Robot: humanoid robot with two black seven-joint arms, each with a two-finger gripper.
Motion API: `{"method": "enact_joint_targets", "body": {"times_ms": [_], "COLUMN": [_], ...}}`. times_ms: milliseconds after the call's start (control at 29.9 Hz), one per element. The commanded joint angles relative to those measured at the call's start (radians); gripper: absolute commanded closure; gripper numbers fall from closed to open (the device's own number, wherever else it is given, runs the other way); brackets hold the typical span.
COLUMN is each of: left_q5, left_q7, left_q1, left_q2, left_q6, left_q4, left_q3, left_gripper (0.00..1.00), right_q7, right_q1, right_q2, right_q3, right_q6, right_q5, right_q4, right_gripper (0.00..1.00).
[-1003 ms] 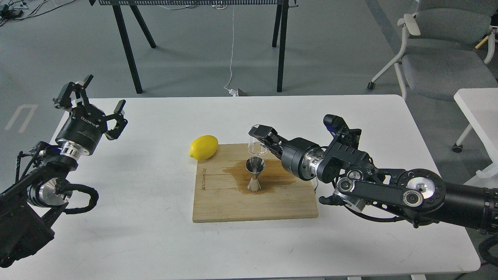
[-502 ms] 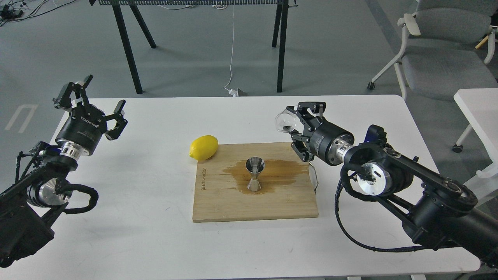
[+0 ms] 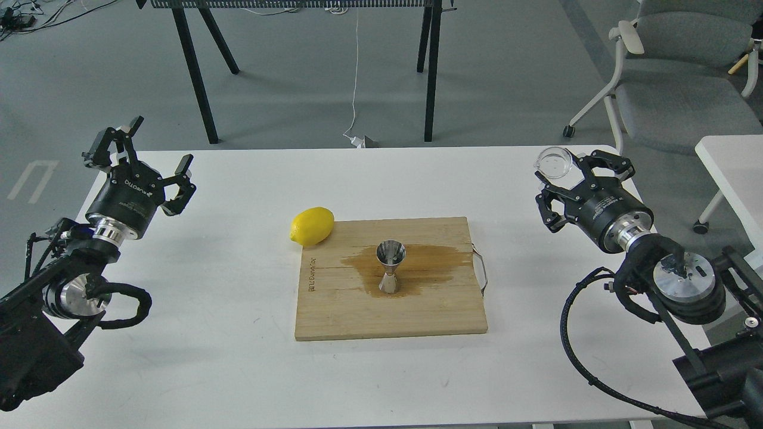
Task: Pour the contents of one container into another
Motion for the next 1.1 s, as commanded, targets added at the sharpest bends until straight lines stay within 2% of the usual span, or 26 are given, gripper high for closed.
{"method": "enact_joint_targets", "body": {"times_ms": [0, 368, 568, 869, 1070], "left_q5": [0.000, 0.000, 0.000, 0.000, 0.000], "left_q7": [0.000, 0.000, 0.000, 0.000, 0.000], "left_q1": [0.000, 0.003, 0.008, 0.008, 0.008], "left_q2": [0.000, 0.008, 0.006, 0.006, 0.002], "left_q6": [0.000, 0.000, 0.000, 0.000, 0.000], "left_q4": [0.001, 0.000, 0.000, 0.000, 0.000], "left_q3": [0.000, -0.002, 0.000, 0.000, 0.000], "left_gripper": [0.02, 0.02, 0.02, 0.02, 0.02], "right_q7": [0.000, 0.000, 0.000, -0.005, -0.006], "right_q1": [-0.044, -0.165, -0.180, -0.166, -0.150], "right_q2": [0.031, 0.085, 0.087, 0.094, 0.094], "right_q3": [0.064, 0.159, 0.176, 0.208, 0.196], "right_q6": [0.038, 0.141, 0.173, 0.172, 0.170], "right_q5": [0.055, 0.274, 0.426, 0.477, 0.477], "right_q4": [-0.007, -0.044, -0.178, -0.370, -0.433], "right_gripper": [0.56, 0.56, 0.56, 0.55, 0.55]}}
